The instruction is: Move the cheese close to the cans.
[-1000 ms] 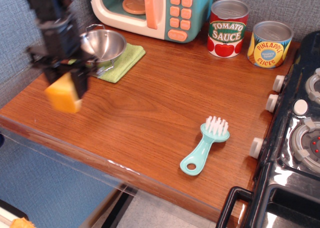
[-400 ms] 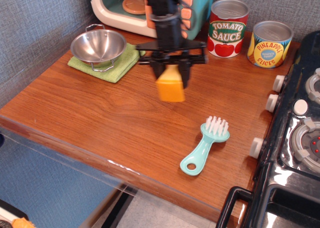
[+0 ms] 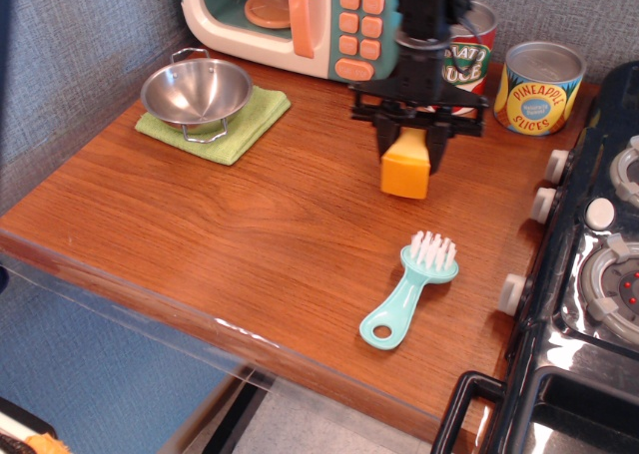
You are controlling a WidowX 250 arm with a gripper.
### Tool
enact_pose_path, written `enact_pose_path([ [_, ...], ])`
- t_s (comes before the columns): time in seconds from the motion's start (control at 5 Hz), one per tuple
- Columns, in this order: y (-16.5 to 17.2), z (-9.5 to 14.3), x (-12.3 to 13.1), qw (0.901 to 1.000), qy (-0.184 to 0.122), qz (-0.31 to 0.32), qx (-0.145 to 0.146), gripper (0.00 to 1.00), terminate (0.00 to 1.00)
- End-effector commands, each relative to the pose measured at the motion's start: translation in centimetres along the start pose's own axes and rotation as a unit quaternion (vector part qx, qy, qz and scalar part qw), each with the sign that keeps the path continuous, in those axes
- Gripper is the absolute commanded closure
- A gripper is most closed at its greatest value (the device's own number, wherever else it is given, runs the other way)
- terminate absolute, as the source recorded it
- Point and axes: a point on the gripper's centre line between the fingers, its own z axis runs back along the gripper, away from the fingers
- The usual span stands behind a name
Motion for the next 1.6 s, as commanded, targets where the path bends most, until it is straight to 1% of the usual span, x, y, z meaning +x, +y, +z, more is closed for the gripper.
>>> enact_pose_path([
  [0.0, 0.5, 1.0, 2.2, 1.0000, -0.005, -0.002, 0.000, 1.00, 0.00],
  [0.2, 1.4, 0.9, 1.9, 0.9999, 0.005, 0.003, -0.009, 0.00, 0.00],
  [0.4, 1.8, 2.4, 1.7, 0.9997, -0.009, -0.003, -0.023, 0.00, 0.00],
  [0.6, 2.1, 4.8, 1.3, 0.9982, -0.034, -0.006, -0.049, 0.00, 0.00],
  [0.8, 2.3, 7.6, 0.2, 0.9938, -0.059, -0.015, -0.093, 0.00, 0.00],
  [1.0, 2.8, 10.0, -1.8, 0.9901, -0.079, -0.043, -0.108, 0.00, 0.00],
  [1.2, 4.2, 10.8, -4.2, 0.9893, -0.089, -0.076, -0.087, 0.00, 0.00],
  [1.4, 4.9, 10.8, -6.1, 0.9865, -0.109, -0.117, -0.034, 0.00, 0.00],
])
